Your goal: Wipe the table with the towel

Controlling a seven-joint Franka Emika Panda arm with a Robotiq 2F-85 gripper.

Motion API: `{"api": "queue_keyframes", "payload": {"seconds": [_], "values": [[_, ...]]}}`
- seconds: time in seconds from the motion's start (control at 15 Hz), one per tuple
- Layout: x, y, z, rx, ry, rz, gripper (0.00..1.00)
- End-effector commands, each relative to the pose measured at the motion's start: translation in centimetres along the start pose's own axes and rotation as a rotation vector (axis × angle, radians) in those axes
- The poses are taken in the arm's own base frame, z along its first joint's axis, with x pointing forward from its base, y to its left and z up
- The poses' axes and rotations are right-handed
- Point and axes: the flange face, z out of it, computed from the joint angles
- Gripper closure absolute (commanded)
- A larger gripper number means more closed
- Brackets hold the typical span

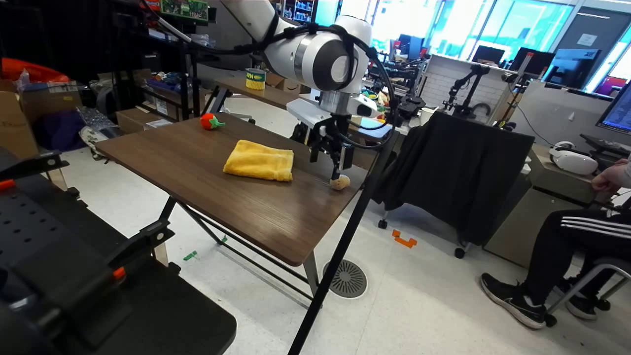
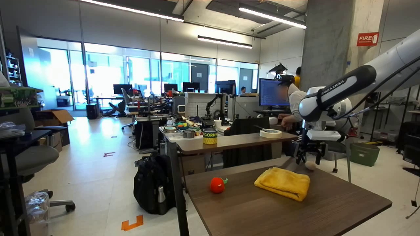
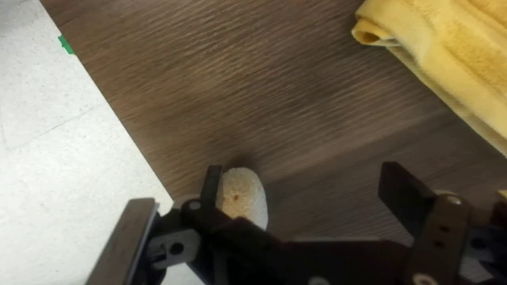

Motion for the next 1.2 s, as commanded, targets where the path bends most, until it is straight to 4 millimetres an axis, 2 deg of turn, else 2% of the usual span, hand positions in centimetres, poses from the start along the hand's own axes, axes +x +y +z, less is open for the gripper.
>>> {"api": "queue_keyframes", "payload": {"seconds": [0.0,0.27,0.33,0.67,1.13], "values": [[1.3,2.3,-1.6,-0.003,0.026,0.039,0.0],[2.2,4.2,-1.8,0.001,0.048,0.079,0.0],[1.6,3.8,-1.7,-0.008,0.04,0.057,0.0],[1.5,3.9,-1.3,-0.009,0.034,0.058,0.0],[1.4,3.7,1.1,-0.017,0.039,0.191,0.0]]}}
